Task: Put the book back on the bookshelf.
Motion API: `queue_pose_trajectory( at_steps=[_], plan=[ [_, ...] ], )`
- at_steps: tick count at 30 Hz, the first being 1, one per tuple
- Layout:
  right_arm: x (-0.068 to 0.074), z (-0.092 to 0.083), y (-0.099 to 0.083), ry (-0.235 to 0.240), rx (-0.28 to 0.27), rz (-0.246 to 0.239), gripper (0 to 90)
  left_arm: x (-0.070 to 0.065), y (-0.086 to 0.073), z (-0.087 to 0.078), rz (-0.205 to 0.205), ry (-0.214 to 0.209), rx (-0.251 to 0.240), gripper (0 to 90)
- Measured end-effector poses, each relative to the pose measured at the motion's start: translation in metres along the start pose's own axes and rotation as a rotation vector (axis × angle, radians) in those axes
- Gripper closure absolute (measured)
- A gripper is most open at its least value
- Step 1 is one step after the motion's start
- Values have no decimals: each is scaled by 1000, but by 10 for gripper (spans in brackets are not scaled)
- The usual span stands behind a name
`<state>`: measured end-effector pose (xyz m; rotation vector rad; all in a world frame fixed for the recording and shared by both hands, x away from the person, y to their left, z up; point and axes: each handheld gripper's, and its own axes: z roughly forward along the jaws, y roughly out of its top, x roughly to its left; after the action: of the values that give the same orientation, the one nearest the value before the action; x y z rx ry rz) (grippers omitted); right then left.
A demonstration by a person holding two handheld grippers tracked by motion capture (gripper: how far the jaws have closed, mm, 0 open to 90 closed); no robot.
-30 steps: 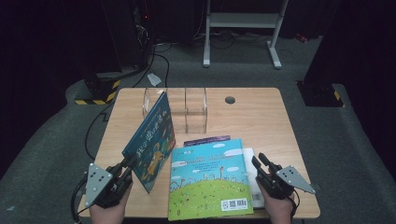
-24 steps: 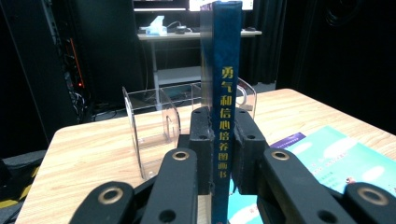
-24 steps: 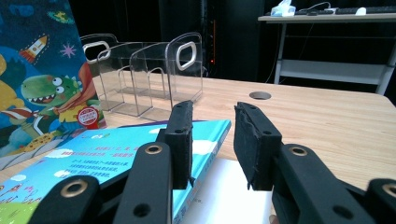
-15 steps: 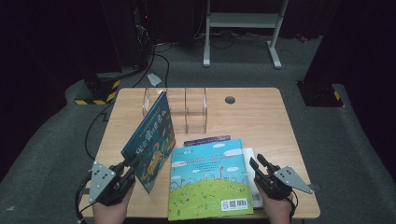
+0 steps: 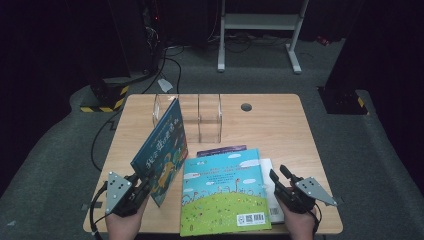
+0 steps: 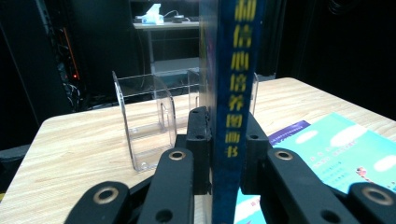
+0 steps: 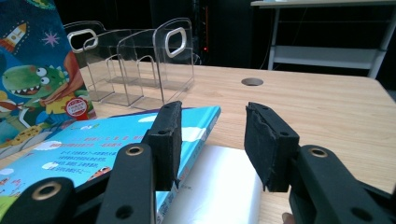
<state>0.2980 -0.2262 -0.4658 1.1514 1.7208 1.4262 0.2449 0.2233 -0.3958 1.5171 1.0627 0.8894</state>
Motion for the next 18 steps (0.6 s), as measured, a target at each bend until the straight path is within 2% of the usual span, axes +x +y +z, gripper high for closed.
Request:
queue_pose_trajectory(
  at_steps=[2,4,8,11,14,16,18],
  plan=[
    [-1,0,-1,-11,4,-6,564,1,-1,0,-1,-5,-11,801],
    [-1,1,-2,-38,32,-7,564,2,-2,1,8,-8,-15,801],
    [-5,6,-5,-37,72,3,563,4,-3,1,8,-1,-18,800],
    [-5,10,-7,-39,87,-21,557,6,-4,2,-5,-3,-25,801],
    [-4,12,-7,-38,98,-21,553,7,-4,3,-5,-13,-23,799],
    [-5,14,-6,-34,122,-19,518,8,-5,4,-1,-14,-27,797],
    [-8,16,-5,-55,169,-32,504,9,-7,6,-3,-8,-24,799]
  ],
)
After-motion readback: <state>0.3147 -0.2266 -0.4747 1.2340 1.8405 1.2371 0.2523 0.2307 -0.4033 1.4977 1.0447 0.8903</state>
